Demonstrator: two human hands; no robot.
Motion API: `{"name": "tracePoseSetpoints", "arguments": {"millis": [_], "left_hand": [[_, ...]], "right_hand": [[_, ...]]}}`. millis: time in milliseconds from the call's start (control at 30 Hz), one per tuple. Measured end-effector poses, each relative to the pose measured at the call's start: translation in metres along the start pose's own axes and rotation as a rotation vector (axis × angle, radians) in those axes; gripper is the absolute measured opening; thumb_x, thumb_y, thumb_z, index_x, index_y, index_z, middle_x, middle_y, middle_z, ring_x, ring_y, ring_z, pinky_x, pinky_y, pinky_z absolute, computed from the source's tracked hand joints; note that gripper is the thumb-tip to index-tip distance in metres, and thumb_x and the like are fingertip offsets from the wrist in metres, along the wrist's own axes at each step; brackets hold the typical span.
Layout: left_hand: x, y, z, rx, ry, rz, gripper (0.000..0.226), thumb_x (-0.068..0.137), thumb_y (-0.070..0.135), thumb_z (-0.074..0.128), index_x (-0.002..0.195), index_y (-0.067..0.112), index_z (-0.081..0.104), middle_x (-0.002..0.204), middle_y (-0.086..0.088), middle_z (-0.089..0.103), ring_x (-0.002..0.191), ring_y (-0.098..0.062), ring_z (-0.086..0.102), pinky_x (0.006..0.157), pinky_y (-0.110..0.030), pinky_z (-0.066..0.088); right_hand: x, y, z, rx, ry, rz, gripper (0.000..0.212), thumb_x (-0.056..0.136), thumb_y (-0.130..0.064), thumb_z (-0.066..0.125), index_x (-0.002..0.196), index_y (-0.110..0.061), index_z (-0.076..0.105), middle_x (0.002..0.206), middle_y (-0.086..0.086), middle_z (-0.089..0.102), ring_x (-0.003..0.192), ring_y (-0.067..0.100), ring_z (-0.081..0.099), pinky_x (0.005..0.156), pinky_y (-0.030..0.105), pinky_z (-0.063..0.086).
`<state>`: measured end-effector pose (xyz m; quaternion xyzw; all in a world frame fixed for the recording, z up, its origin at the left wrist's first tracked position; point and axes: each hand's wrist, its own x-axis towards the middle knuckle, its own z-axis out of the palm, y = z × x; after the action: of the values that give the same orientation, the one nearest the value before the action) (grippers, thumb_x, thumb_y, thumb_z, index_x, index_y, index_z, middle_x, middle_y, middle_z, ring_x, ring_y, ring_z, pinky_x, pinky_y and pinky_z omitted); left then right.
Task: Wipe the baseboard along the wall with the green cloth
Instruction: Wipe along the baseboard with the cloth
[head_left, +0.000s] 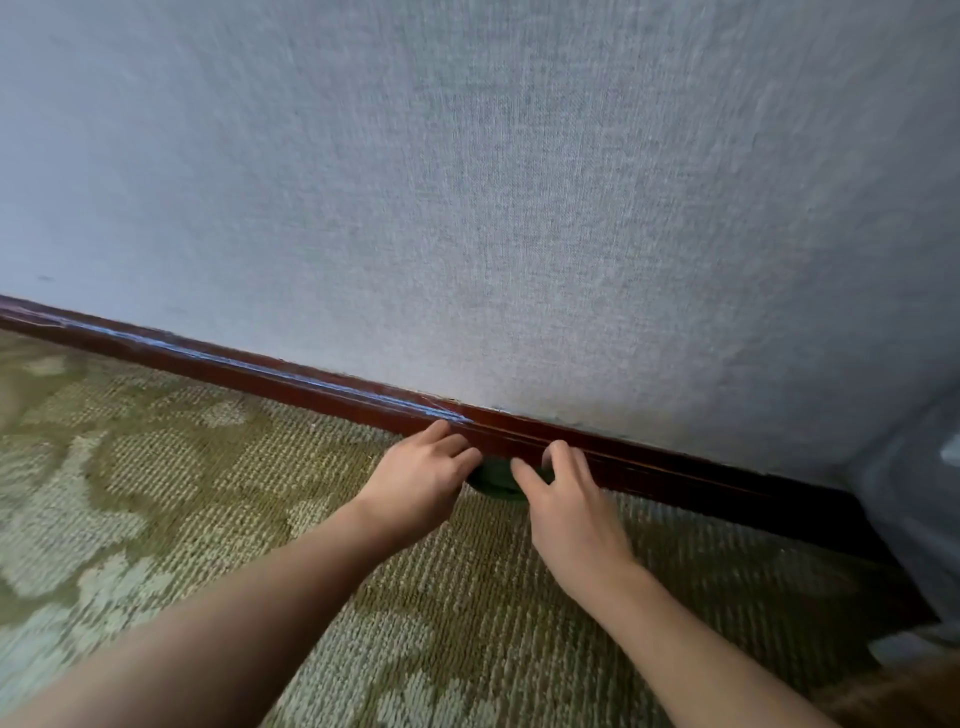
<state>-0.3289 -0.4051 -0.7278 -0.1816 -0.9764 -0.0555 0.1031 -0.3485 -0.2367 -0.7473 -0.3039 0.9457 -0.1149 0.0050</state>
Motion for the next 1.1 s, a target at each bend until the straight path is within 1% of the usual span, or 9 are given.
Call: {"name": "tracePoseSetpoints", "arguments": {"millis": [133, 233, 400, 467, 600, 733, 867, 967, 1100], "left_hand": [[-0.001, 0.008, -0.006, 0.056, 0.016, -0.103, 0.027, 0.047, -0.008, 0.077, 0.069, 0.005, 0.066, 0.066, -0.006, 0.063, 0.065, -0.028, 0.060, 0.040, -0.029, 0.049], [0.000, 0.012, -0.013, 0.072, 0.004, -0.186, 0.022, 0.058, -0.011, 0.069, 0.077, -0.001, 0.066, 0.077, -0.013, 0.065, 0.077, -0.034, 0.057, 0.054, -0.037, 0.052], [0.002, 0.013, -0.020, 0.180, -0.032, 0.018, 0.019, 0.061, -0.009, 0.071, 0.078, -0.003, 0.068, 0.082, -0.016, 0.066, 0.076, -0.033, 0.060, 0.053, -0.032, 0.053], [0.004, 0.012, -0.016, 0.209, -0.033, 0.095, 0.010, 0.067, -0.005, 0.062, 0.074, -0.002, 0.069, 0.079, -0.015, 0.067, 0.073, -0.030, 0.062, 0.054, -0.030, 0.053], [0.004, -0.001, 0.001, 0.229, -0.055, 0.240, 0.031, 0.072, 0.004, 0.041, 0.072, -0.001, 0.071, 0.074, -0.013, 0.069, 0.070, -0.026, 0.066, 0.057, -0.030, 0.056], [0.002, -0.019, 0.014, 0.224, -0.021, 0.303, 0.010, 0.064, 0.004, 0.067, 0.071, 0.002, 0.073, 0.076, -0.010, 0.071, 0.074, -0.024, 0.067, 0.062, -0.030, 0.056], [0.008, -0.044, 0.020, 0.152, 0.041, 0.313, 0.014, 0.056, 0.005, 0.080, 0.067, 0.002, 0.073, 0.074, -0.011, 0.071, 0.074, -0.025, 0.068, 0.061, -0.030, 0.056], [0.010, -0.070, 0.018, 0.160, 0.102, 0.336, 0.007, 0.064, 0.006, 0.072, 0.069, 0.001, 0.073, 0.075, -0.011, 0.071, 0.075, -0.025, 0.067, 0.062, -0.030, 0.056], [0.015, -0.098, 0.027, 0.138, 0.177, 0.357, 0.033, 0.075, 0.008, 0.041, 0.069, 0.001, 0.072, 0.074, -0.011, 0.070, 0.073, -0.024, 0.067, 0.061, -0.029, 0.055]], "right_hand": [[0.007, -0.008, 0.001, 0.053, 0.056, 0.048, 0.038, 0.088, -0.006, 0.049, 0.125, -0.014, 0.044, 0.121, 0.006, 0.033, 0.109, 0.020, 0.037, 0.059, 0.024, 0.033], [0.012, -0.013, 0.001, 0.090, 0.075, 0.066, 0.034, 0.087, -0.011, 0.053, 0.120, -0.016, 0.047, 0.123, 0.004, 0.034, 0.115, 0.020, 0.034, 0.071, 0.026, 0.044], [0.006, -0.004, 0.004, 0.111, 0.095, 0.069, 0.035, 0.085, -0.017, 0.061, 0.119, -0.014, 0.051, 0.124, 0.004, 0.042, 0.119, 0.021, 0.032, 0.083, 0.027, 0.045], [0.004, -0.003, 0.003, 0.064, 0.107, 0.065, 0.034, 0.080, -0.012, 0.066, 0.113, -0.008, 0.057, 0.121, 0.007, 0.048, 0.118, 0.025, 0.038, 0.078, 0.031, 0.048], [0.008, 0.000, 0.005, -0.020, 0.189, -0.003, 0.037, 0.043, 0.011, 0.083, 0.075, 0.002, 0.068, 0.083, 0.015, 0.066, 0.088, 0.034, 0.063, 0.041, 0.031, 0.050], [0.015, -0.007, 0.007, -0.148, 0.177, -0.103, 0.037, 0.035, 0.009, 0.084, 0.068, 0.002, 0.068, 0.073, 0.015, 0.067, 0.079, 0.033, 0.065, 0.042, 0.029, 0.050], [0.034, -0.022, 0.008, -0.188, 0.117, -0.017, 0.033, 0.039, 0.014, 0.081, 0.065, 0.003, 0.064, 0.072, 0.020, 0.062, 0.075, 0.038, 0.063, 0.038, 0.031, 0.047], [0.054, -0.034, 0.009, -0.204, 0.126, 0.021, 0.031, 0.041, 0.017, 0.077, 0.066, 0.005, 0.062, 0.071, 0.022, 0.058, 0.073, 0.040, 0.060, 0.037, 0.025, 0.040], [0.074, -0.041, 0.014, -0.306, 0.151, -0.004, 0.036, 0.041, 0.016, 0.077, 0.073, 0.004, 0.065, 0.069, 0.021, 0.056, 0.070, 0.037, 0.060, 0.040, 0.022, 0.034]]}}
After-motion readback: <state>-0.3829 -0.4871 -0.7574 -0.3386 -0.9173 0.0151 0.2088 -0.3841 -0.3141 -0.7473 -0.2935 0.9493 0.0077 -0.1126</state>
